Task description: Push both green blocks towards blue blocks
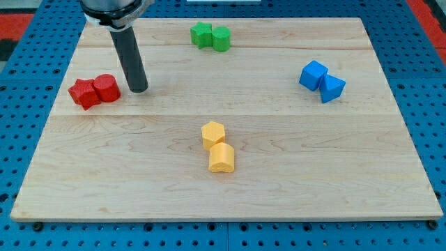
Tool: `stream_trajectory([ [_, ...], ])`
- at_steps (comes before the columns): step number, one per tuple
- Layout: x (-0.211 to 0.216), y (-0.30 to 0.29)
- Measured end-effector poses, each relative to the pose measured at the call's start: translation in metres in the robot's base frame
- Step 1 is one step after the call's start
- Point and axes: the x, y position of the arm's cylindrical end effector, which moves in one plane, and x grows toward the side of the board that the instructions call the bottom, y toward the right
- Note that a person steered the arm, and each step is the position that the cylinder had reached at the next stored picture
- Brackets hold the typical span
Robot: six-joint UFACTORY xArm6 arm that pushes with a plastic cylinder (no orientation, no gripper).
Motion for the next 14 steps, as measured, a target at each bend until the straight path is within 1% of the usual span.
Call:
stream_trajectory([
  [3,0.000,0.000],
  [4,-0.012,0.033],
  [5,-0.052,0.043],
  [6,-0.075,0.026],
  [7,-0.088,0.022],
  [9,-0.090,0.022],
  [11,-0.114,0.025],
  [12,-0.114,0.073],
  [13,-0.119,0.036],
  [14,-0.148,0.036],
])
